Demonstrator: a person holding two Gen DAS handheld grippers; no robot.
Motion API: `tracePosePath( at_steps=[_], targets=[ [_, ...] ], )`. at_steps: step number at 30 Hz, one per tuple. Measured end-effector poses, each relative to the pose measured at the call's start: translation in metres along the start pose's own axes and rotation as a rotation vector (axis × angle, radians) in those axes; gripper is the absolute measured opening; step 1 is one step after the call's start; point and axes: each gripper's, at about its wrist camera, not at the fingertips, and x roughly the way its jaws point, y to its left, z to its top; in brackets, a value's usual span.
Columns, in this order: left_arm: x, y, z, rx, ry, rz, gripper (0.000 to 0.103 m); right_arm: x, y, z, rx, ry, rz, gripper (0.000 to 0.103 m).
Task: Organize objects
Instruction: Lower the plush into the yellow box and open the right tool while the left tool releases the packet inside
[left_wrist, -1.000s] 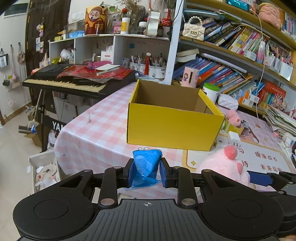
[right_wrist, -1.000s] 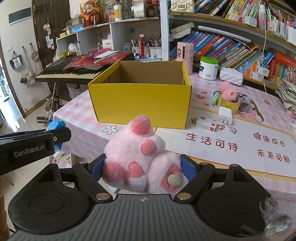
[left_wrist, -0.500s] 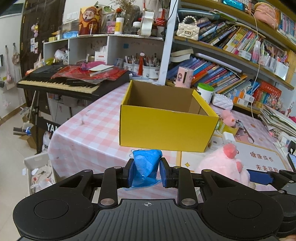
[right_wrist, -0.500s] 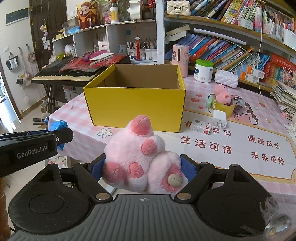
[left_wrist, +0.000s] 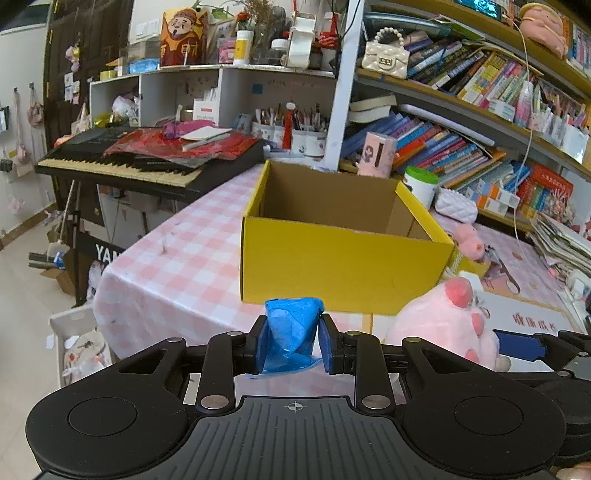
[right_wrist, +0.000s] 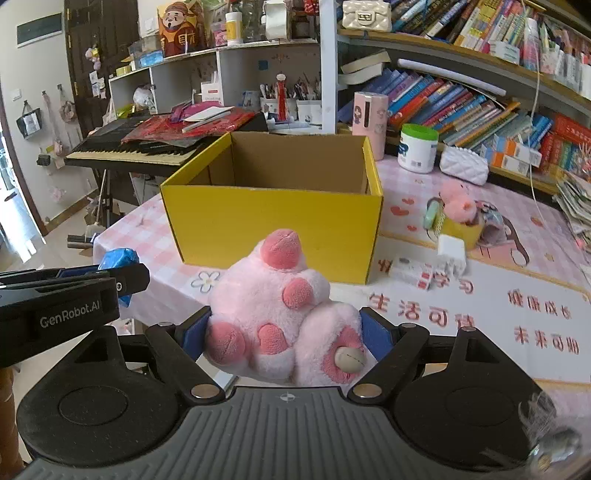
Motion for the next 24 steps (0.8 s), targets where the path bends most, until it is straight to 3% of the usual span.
tracePosePath(
  at_steps=[17,24],
  targets=[
    [0.04,-0.008,0.074,0.005,-0.166,0.02,0.026,0.035,-0.017,0.085,-0.099,-0.229,0.013,0.082],
    [0.067,-0.015,0.092,0.0,-0.164,0.049,0.026,0.07,-0.023,0.112,-0.151,-0.267,0.013,0.082]
  ],
)
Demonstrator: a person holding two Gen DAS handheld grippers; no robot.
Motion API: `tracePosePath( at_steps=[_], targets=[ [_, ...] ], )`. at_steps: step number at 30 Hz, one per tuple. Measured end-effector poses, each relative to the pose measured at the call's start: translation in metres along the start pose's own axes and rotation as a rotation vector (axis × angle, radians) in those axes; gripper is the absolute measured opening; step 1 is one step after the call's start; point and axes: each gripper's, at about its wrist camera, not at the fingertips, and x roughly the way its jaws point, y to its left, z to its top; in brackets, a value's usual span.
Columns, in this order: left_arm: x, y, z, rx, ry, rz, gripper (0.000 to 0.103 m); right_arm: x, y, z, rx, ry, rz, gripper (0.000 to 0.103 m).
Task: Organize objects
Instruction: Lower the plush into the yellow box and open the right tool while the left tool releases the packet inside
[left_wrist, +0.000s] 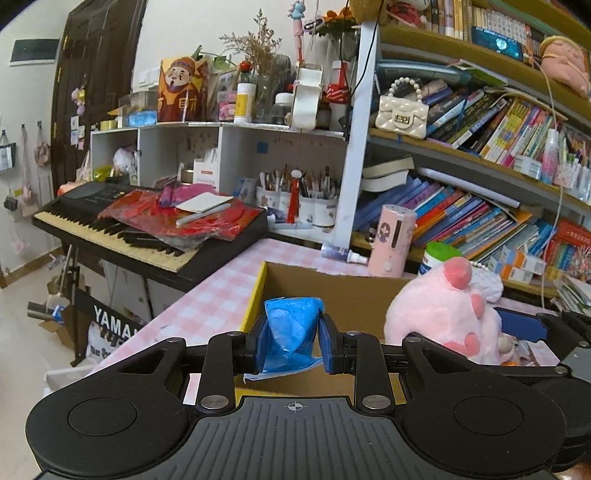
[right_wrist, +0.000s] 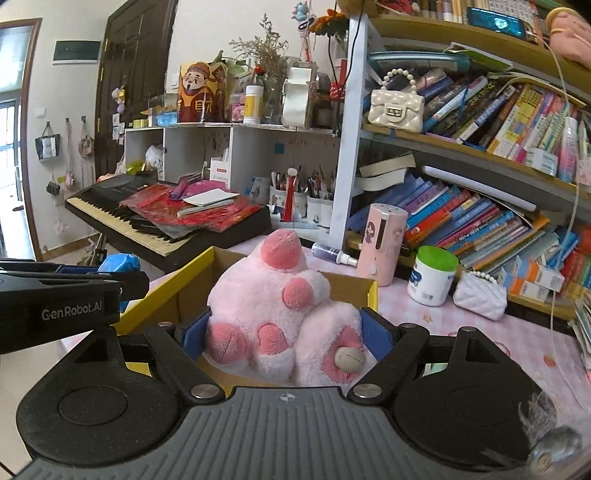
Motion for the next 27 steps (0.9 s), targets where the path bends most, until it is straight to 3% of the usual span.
tracePosePath(
  at_steps=[7,20,27],
  targets=[
    [0.03,-0.008,-0.007,0.015,0.07,0.037,0.026,0.043,-0.003,-0.009,-0.034,0.047,0.034,0.082],
    [0.075,-0.014,-0.019,0.036,0.187,0.089,0.027,0.098,-0.021,-0.026,-0.012,0.224,0.143,0.083],
    [0.087,-0.017,-0.019,0.024,0.208,0.104,0.027,0.11,-0.028,-0.025,-0.056,0.225,0.234,0.086]
  ],
)
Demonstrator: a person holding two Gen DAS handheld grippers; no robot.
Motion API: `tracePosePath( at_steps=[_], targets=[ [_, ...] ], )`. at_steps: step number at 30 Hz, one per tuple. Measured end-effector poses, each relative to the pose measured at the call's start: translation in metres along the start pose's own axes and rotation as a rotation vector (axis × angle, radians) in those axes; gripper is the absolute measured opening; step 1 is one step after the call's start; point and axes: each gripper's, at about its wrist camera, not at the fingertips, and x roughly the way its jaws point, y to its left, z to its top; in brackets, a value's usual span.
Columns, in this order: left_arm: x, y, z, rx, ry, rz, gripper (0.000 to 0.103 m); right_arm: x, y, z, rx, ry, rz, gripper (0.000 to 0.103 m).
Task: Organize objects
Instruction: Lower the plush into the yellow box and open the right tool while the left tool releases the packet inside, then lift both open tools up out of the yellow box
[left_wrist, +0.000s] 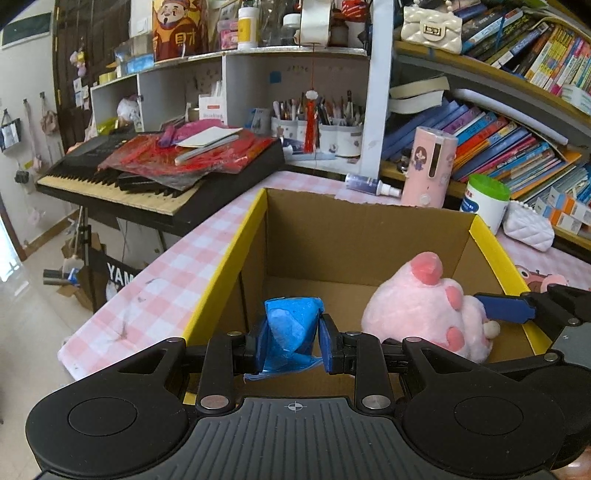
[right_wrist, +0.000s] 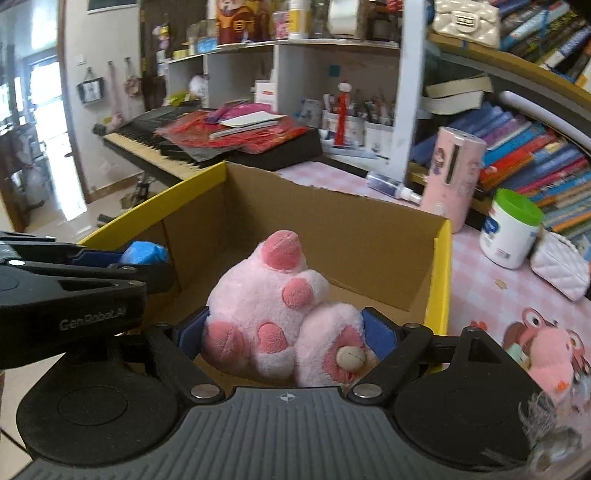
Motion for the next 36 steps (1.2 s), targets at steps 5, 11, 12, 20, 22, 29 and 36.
tracePosePath(
  at_steps=[5,11,12,20,22,29,36],
  targets=[
    [0.007,-0.004,0.003,-0.009,0.009,0.002,0.027,0.006,-0.01,0.005,-0.037,0.008,0.056,0.087],
    [0.014,-0.006,0.005,-0.02,0.021,0.009,0.027,0.009,-0.016,0.008,-0.054,0.014,0.078,0.088],
    [0.014,-0.006,0.005,-0.021,0.019,0.01,0.027,0.009,-0.016,0.008,-0.053,0.014,0.076,0.088],
    [-0.002,-0.005,0.004,-0.055,-0.047,0.0,0.056,0.003,-0.015,0.01,-0.029,0.019,0.067,0.093],
    [-0.012,-0.007,0.004,-0.05,-0.088,-0.001,0.062,-0.004,-0.012,0.01,-0.023,0.003,0.059,0.093],
    [-0.05,-0.002,0.003,-0.066,-0.198,-0.026,0.073,-0.042,0.002,0.011,-0.033,-0.083,-0.011,0.096],
    [-0.075,0.01,-0.009,-0.09,-0.217,-0.036,0.075,-0.08,0.014,0.003,-0.001,-0.129,-0.099,0.096]
  ],
)
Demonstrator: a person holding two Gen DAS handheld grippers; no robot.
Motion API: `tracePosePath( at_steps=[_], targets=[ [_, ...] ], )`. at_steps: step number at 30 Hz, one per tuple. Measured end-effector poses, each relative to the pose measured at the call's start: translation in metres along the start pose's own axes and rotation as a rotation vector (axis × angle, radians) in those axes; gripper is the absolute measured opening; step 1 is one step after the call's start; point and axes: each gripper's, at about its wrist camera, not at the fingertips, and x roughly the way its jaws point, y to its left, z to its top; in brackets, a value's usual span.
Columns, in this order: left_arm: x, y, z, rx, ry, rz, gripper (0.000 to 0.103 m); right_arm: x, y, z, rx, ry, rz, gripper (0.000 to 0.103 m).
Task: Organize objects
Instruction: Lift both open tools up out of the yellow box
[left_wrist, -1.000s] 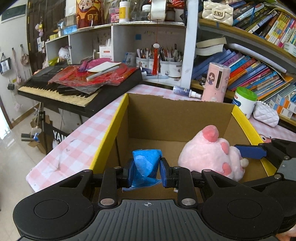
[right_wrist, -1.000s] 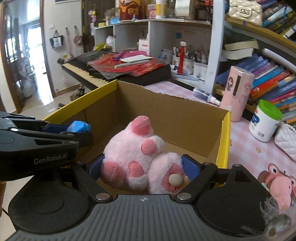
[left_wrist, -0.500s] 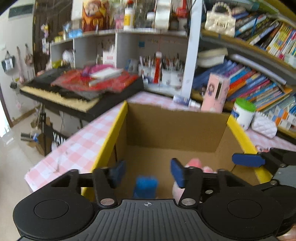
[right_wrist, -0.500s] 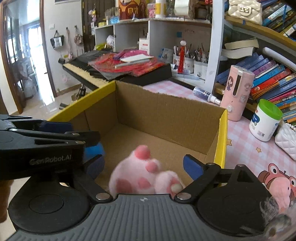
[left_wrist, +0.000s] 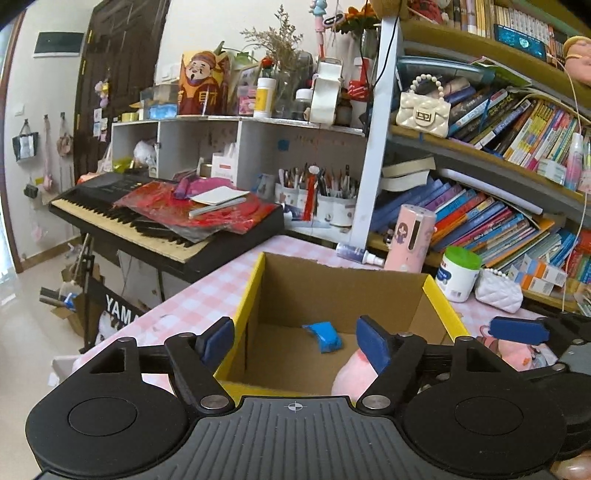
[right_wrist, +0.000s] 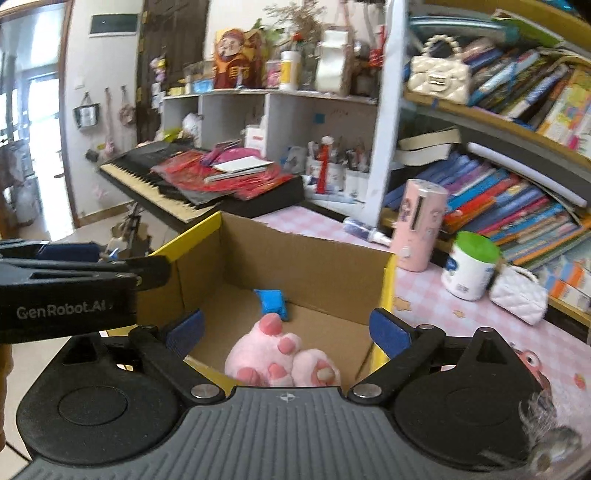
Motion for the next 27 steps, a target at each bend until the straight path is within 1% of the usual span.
tracePosePath(
  at_steps=[2,3,4,10,12,16,20,27],
  targets=[
    [-0.006,0.004,-0.003,-0.003,0.004,0.001,0.078,-0.01,0.002,-0.003,0.015,-0.006,-0.027,0.096],
    [-0.009,0.005,-0.004,-0.006,0.007,0.007,0.084,-0.015,0.004,-0.006,0.02,-0.006,-0.045,0.096],
    [-0.012,0.006,-0.007,-0.009,0.011,0.014,0.087,-0.019,0.005,-0.008,0.026,-0.004,-0.065,0.096],
    [-0.026,0.014,-0.023,-0.021,0.052,0.034,0.089,-0.033,0.012,-0.024,0.084,0.052,-0.149,0.096],
    [-0.031,0.017,-0.029,-0.024,0.07,0.033,0.09,-0.036,0.014,-0.032,0.094,0.075,-0.162,0.096],
    [-0.042,0.019,-0.041,-0.014,0.092,0.042,0.095,-0.045,0.024,-0.047,0.094,0.11,-0.184,0.096],
    [-0.055,0.022,-0.054,0.004,0.122,0.047,0.095,-0.057,0.034,-0.061,0.082,0.125,-0.203,0.097],
    [-0.081,0.024,-0.071,0.043,0.142,0.039,0.096,-0.081,0.049,-0.083,0.084,0.149,-0.217,0.098]
  ],
)
